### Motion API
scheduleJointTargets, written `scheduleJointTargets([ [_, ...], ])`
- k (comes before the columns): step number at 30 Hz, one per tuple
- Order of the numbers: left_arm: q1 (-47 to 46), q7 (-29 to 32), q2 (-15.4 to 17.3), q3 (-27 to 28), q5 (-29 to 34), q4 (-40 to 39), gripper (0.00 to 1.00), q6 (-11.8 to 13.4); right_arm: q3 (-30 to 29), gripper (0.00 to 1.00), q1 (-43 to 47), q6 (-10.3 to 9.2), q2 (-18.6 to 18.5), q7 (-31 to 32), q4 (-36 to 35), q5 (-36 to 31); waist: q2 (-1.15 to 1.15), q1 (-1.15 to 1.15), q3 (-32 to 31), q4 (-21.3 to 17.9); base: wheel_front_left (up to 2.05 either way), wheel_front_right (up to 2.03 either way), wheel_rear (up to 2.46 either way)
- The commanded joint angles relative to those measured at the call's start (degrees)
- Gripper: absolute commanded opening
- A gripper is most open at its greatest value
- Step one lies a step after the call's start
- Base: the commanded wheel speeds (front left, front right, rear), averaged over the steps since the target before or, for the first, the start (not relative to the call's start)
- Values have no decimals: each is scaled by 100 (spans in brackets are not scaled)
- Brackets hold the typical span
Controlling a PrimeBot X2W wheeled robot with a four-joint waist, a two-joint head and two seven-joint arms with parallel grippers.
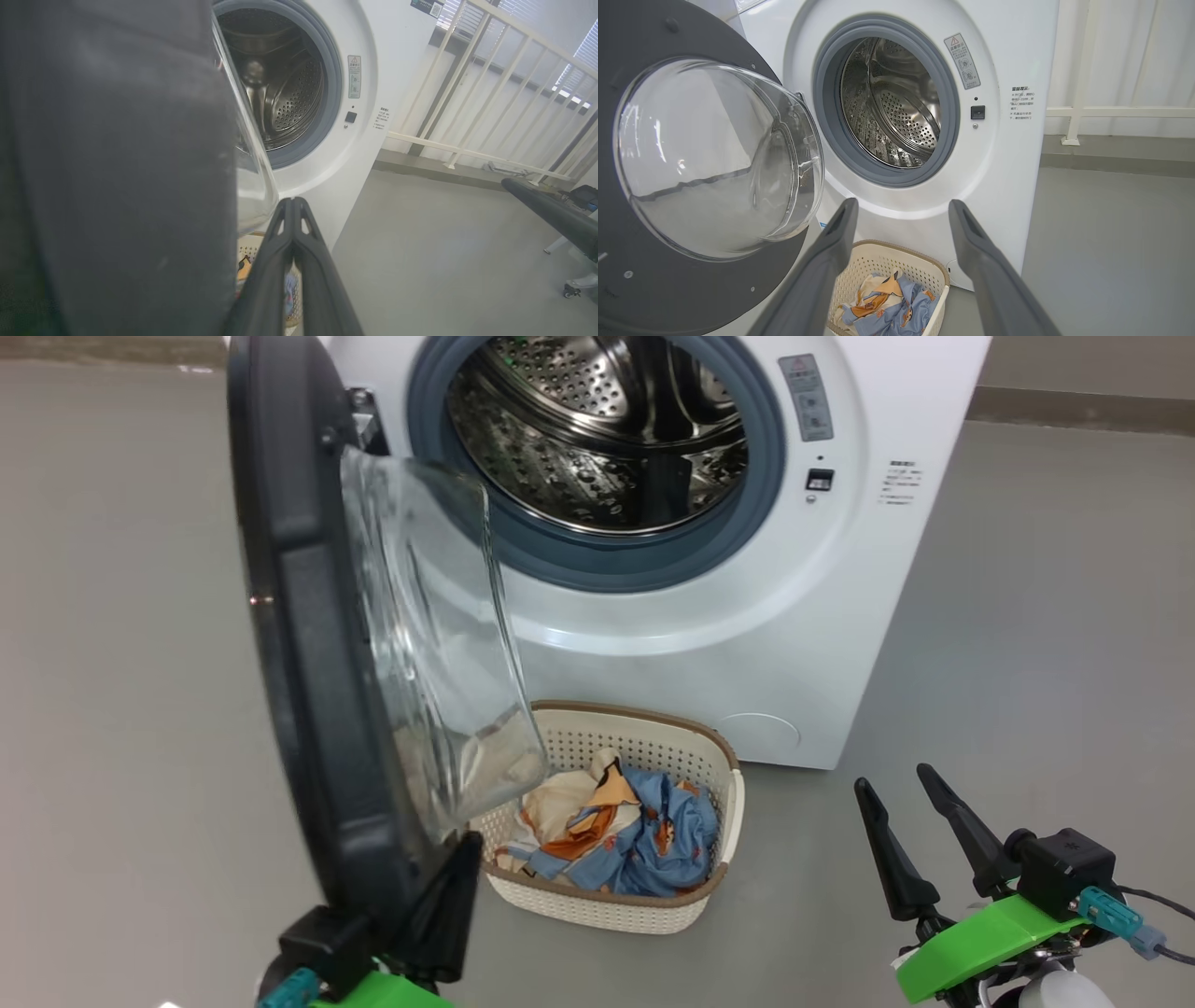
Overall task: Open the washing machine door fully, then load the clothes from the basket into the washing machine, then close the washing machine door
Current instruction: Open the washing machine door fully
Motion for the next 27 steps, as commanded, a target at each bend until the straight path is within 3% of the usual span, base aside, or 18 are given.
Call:
scheduleJointTargets([
  [1, -185, -20, 228, 421, -59, -71, 0, 143, 86, 100, -32, 9, 11, -69, -134, -65, 0, 0, -4, 119, 0, 0, 0],
  [9, -192, 45, 437, 618, -92, -117, 0, 275, 42, 100, -30, 9, 73, -69, -142, -61, 0, 0, 20, 405, 0, 0, 0],
  [27, -553, 257, 1329, 1562, -382, 228, 0, 501, -18, 100, -173, 9, 148, -69, -202, -117, 0, 0, 405, 780, 0, 0, 0],
])
